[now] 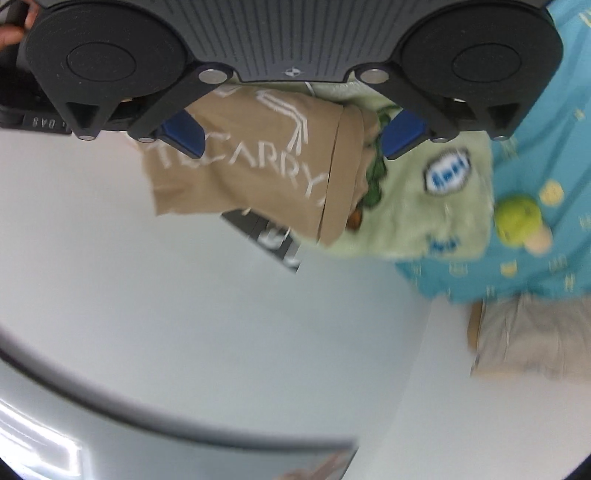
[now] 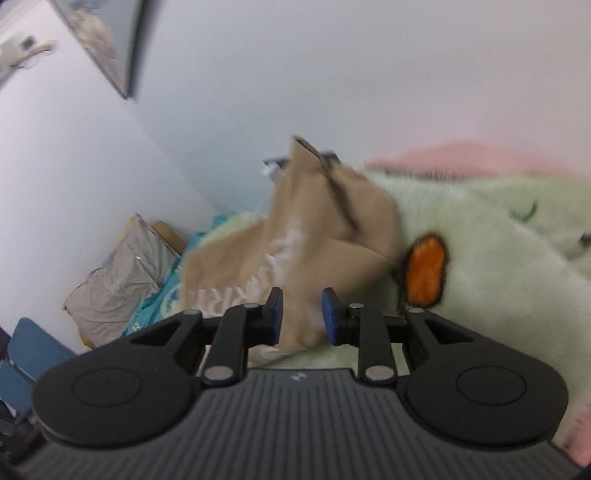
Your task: Fold clothes
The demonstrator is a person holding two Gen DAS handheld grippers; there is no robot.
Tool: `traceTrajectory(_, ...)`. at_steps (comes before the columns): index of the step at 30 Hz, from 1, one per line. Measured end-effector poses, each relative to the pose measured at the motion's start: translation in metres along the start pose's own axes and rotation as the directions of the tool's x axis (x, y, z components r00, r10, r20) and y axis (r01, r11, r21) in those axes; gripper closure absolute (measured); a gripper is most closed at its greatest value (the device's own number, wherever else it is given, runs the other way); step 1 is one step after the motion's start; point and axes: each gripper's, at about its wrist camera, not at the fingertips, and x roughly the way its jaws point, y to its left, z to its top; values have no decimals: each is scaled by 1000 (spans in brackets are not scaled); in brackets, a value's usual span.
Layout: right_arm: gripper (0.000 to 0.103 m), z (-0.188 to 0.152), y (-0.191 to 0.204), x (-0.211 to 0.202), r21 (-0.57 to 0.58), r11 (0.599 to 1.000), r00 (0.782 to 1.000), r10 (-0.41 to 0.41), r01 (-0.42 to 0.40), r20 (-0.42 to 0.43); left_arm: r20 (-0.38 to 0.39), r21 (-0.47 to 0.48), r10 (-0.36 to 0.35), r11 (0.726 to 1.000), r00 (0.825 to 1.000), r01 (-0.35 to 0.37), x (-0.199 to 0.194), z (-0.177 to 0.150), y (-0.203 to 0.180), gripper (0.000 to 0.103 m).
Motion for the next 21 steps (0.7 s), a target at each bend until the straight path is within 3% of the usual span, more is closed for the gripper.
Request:
traceTrajectory(2, 75, -4, 8, -22, -59, 998, 999, 19, -17, 41, 41, 54, 12, 998, 999, -14, -29, -1, -13, 0)
traceTrajectory(4, 58, -9, 16, -44, -118, 993, 996, 40, -31, 81, 76, 99, 20, 995, 997, -27, -56, -4, -25, 0)
traceTrajectory(6, 17, -13, 24, -66, -177, 983, 991, 64, -42, 119, 106, 145, 22, 989, 994, -37, -79, -12, -36, 0)
traceTrajectory(7, 11, -16, 28, -77, -207, 977, 987, 77, -47, 138, 125, 173, 18, 984, 992, -40, -91, -16, -42, 0)
traceTrajectory(13, 10, -38, 47, -114, -355, 935, 973, 104, -25, 205, 191, 188, -4, 982, 982, -33, -138, -49, -52, 0)
traceTrajectory(17, 10, -66, 56, -120, -433, 901, 966, 116, -4, 232, 232, 222, 20, 972, 972, -73, -156, -70, -55, 0)
traceTrajectory(21, 11, -89, 56, -124, -446, 895, 957, 118, 13, 266, 272, 273, 34, 956, 962, -111, -169, -88, -56, 0)
